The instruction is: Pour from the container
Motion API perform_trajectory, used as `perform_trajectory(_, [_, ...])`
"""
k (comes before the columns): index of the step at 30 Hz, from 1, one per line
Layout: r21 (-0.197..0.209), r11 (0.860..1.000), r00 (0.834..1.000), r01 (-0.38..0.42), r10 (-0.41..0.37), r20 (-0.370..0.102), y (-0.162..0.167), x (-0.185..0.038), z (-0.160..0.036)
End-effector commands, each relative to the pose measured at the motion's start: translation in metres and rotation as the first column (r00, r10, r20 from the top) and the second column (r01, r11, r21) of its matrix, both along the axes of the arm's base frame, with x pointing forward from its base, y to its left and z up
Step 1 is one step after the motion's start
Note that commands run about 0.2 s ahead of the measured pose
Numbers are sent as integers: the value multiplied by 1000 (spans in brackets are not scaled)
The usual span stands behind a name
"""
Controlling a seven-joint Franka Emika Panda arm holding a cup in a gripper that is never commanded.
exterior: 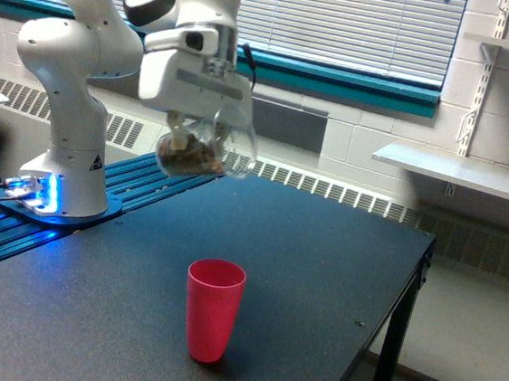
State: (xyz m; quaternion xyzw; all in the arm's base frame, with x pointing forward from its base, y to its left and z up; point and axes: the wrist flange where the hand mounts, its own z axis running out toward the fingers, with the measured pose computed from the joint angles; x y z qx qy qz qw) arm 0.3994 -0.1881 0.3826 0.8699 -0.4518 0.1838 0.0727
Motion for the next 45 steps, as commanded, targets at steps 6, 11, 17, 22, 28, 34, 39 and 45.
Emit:
perform_trajectory(6, [-4, 998, 996, 62, -62, -61, -10, -10, -20])
perform_trajectory(11, [-12, 997, 992, 74, -75, -97, -13, -10, -30])
perform_trajectory(17, [-18, 996, 986, 82, -84, -143, -15, -8, -43])
perform_trajectory(22, [-25, 997, 980, 77, -80, -180, -16, -6, -51])
perform_trajectory(28, [-43, 997, 974, 62, -70, -215, -15, -3, -56])
perform_trajectory(34, [-62, 997, 969, 51, -65, -240, -14, 2, -58])
perform_trajectory(39, [-74, 996, 963, 49, -66, -260, -11, 8, -60])
perform_trajectory(45, [-82, 996, 959, 36, -57, -278, -6, 14, -64])
